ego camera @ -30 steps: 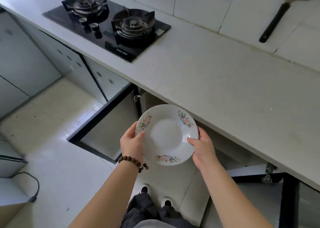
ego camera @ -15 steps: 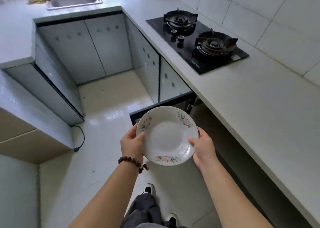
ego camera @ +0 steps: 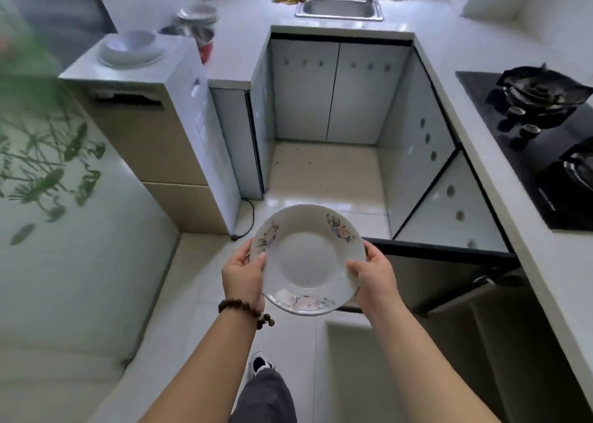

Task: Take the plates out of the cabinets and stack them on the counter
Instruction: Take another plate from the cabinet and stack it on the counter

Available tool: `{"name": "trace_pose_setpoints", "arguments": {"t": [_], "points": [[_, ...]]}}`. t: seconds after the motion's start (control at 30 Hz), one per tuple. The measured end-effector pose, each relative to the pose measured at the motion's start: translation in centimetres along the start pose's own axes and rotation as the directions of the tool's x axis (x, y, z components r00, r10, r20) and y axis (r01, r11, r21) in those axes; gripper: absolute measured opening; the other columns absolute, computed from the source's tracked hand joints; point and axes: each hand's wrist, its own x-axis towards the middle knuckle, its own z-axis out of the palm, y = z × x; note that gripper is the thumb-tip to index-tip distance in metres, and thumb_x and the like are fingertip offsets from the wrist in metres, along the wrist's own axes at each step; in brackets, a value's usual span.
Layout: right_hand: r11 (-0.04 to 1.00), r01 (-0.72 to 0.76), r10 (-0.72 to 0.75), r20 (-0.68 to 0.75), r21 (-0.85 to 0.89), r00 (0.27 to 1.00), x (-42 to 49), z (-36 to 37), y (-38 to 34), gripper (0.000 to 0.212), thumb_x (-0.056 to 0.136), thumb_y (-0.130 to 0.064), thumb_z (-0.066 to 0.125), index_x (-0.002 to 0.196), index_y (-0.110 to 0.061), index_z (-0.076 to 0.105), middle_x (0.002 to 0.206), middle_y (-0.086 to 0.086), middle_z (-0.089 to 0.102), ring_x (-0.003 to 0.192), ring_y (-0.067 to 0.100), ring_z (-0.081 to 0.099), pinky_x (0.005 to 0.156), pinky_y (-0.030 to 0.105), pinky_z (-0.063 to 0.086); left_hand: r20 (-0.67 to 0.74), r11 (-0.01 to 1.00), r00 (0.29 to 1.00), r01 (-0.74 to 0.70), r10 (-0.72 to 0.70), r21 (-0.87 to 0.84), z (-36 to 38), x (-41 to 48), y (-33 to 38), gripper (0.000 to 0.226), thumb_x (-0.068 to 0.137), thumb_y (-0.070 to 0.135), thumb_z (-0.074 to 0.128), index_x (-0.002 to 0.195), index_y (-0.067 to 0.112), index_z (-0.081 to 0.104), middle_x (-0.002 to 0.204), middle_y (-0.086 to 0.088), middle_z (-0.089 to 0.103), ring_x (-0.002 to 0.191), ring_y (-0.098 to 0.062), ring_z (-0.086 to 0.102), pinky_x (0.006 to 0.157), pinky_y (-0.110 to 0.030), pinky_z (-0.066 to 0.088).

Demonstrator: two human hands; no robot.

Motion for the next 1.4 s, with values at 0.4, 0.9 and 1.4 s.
{"name": "trace_pose_setpoints", "arguments": {"t": [0.4, 0.9, 1.4], "points": [[0.999, 0.026, -0.024, 0.05, -0.03, 0.998, 10.6, 11.4, -4.5, 0.049, 0.074, 0.02, 0.04, 0.1, -0.013, 0.065, 0.1, 0.017, 0.066, 0.085, 0.032, 0.06, 0.069, 0.036, 0.05, -0.033, 0.996, 0.999, -0.044, 0.042, -0.072, 1.9, 13.0, 7.5, 0.036, 0.088, -0.01, 0.055, 0.123, 0.0, 0.061, 0.107, -0.014, 0.07, 0.098, -0.031, 0.067, 0.09, -0.044, 0.053], [0.996, -0.022, 0.022, 0.001, 0.091, 1.0, 26.8, 16.6, -10.4, 0.046, 0.081, 0.02, 0.041, 0.105, -0.013, 0.064, 0.096, 0.011, 0.068, 0.08, 0.028, 0.064, 0.063, 0.033, 0.054, 0.01, 0.999, 1.0, 0.02, -0.019, -0.04, 11.7, 28.3, 11.4, 0.036, 0.088, -0.013, 0.052, 0.11, 0.011, 0.066, 0.087, -0.001, 0.074, 0.074, -0.015, 0.072, 0.073, -0.035, 0.06], [0.991, 0.06, -0.057, -0.029, 0.122, 0.998, 45.7, 18.1, -24.9, 0.044, 0.083, 0.02, 0.041, 0.1, -0.012, 0.065, 0.09, 0.007, 0.069, 0.075, 0.02, 0.066, 0.054, 0.026, 0.054, 0.085, 0.999, 0.996, -0.025, 0.022, 0.032, 31.4, 43.1, 17.9, 0.034, 0.087, -0.013, 0.053, 0.108, 0.009, 0.068, 0.085, 0.002, 0.076, 0.077, -0.016, 0.073, 0.074, -0.035, 0.06]]}}
